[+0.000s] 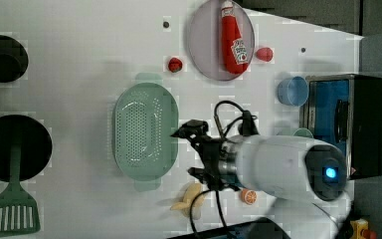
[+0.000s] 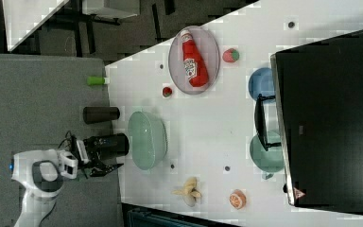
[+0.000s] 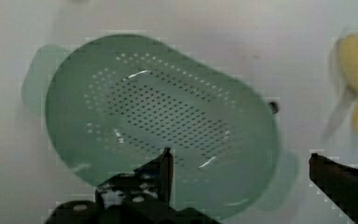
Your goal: Drag strainer left to right.
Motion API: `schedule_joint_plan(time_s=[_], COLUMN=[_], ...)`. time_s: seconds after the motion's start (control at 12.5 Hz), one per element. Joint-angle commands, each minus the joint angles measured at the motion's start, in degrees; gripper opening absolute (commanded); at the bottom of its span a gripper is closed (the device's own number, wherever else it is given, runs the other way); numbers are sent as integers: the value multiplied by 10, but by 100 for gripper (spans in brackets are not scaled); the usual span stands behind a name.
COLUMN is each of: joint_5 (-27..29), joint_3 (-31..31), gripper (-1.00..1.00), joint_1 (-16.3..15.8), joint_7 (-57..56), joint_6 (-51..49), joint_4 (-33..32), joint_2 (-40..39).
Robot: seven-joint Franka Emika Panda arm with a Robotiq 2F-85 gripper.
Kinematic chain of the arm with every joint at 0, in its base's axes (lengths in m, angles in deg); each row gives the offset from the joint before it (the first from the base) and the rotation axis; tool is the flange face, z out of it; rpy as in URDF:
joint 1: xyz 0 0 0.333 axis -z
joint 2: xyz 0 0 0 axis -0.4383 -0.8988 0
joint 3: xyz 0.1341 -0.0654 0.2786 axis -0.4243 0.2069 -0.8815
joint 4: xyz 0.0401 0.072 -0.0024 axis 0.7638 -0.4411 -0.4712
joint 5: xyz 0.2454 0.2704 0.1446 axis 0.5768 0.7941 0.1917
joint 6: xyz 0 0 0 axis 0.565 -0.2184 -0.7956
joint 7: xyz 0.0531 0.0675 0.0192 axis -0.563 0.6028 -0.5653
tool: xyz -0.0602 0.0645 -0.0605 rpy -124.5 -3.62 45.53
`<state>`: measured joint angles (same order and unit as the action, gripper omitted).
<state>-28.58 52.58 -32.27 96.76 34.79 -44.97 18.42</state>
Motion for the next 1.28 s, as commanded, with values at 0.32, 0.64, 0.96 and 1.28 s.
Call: schedule_joint_plan(time_s=[0.32,0.64,0.96,1.28], joint_5=[-23,-26,-67,-67], joint_3=[30,53,99,122], gripper=[100,100,100,100], joint_1=[13,3,-19,-19], joint_7=[153,153,153,153], joint_6=[150,224,249,286], joint_4=[0,-1,-13,-33], joint_2=[-152,-216,-233,-232])
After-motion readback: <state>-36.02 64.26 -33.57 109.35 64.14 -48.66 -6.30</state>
